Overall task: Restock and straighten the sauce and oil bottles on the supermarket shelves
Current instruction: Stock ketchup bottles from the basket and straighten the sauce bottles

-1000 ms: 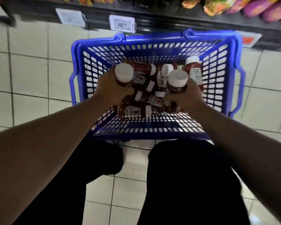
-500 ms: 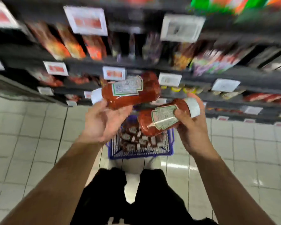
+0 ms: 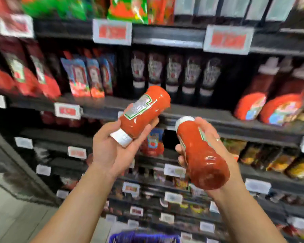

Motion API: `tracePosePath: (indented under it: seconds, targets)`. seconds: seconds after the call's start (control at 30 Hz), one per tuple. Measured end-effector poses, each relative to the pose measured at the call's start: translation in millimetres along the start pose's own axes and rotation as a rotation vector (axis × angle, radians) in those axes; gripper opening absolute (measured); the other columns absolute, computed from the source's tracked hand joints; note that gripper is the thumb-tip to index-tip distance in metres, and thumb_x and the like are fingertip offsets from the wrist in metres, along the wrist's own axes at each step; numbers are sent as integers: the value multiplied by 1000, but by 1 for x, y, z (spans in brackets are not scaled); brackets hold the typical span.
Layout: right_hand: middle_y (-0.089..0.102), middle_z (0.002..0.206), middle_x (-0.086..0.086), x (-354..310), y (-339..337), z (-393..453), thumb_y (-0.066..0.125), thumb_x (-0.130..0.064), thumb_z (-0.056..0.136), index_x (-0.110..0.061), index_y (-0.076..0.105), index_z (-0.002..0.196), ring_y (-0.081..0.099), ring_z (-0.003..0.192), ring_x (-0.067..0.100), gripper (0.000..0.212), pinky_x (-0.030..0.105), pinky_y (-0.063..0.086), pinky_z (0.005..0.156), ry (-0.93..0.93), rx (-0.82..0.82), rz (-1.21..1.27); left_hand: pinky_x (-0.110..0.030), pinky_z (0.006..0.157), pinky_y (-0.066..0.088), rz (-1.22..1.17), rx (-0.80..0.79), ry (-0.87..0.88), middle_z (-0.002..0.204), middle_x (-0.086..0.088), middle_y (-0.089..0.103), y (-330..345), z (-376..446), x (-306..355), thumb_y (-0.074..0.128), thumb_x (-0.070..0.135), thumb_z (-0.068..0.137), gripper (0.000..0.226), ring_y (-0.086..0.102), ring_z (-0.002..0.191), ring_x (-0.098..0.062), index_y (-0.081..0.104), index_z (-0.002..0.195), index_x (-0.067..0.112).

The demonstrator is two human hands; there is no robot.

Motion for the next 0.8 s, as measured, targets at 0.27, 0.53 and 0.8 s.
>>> tracePosePath:
  seconds: [0.27,0.53,0.8]
  targets:
    - [66,120,25,-67,66,55,56,-19,83,-6,67,113,64,109,38,35,42,60,78,136,-69,383,-46,86,59,23,27,-111,133,-31,60,13,73,50,56,18,91,41,61,118,-52,59,132,12]
    - [53,124,29,-55,91,88,62,-34,86,1,62,115,69,76,48,45,32,57,71,277,169,465,-60,99,51,620,-57,-96,128,-26,66,-18,135,94,73,-8,69,86,63,117,-48,45,145,24]
    - [56,127,22,-69,73,119,66,-29,84,-5,64,110,69,84,53,35,24,52,47,240,211,313,-45,88,60,1030,-149,97,121,-4,73,-20,170,107,94,8,42,109,70,113,-24,49,132,50]
Point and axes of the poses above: each hand's wrist, its own z-axis towards the middle knuckle, its own y-axis out of the palm, x = y × z, the point moved 5 cm from there along z, towards the middle knuckle
